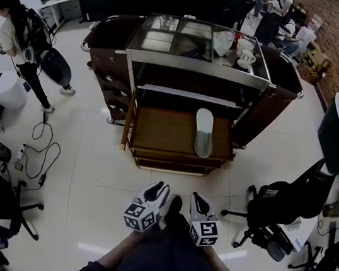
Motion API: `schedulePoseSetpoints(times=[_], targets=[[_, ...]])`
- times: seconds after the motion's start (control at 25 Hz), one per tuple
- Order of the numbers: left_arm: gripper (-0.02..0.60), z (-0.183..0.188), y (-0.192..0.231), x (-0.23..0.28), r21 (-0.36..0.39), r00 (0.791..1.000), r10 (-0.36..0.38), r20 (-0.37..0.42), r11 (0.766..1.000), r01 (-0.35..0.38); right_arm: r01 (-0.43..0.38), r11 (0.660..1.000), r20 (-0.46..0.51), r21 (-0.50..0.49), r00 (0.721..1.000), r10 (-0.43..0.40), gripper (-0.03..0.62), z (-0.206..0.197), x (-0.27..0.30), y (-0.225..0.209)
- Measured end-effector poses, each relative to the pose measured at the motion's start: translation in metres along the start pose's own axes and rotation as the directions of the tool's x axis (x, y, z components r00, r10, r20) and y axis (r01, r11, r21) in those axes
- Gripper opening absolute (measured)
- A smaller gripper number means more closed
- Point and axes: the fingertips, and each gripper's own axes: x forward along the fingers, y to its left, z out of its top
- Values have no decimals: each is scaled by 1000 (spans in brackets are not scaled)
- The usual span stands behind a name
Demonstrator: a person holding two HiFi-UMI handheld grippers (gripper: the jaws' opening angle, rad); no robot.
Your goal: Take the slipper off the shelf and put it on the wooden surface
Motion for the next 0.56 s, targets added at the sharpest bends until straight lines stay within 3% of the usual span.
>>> schedulePoseSetpoints(times=[0.56], targets=[[110,-8,2,-10,-12,1000,-11,0,1000,11,0,1000,-18,-1,1000,0,2,-10,-6,9]])
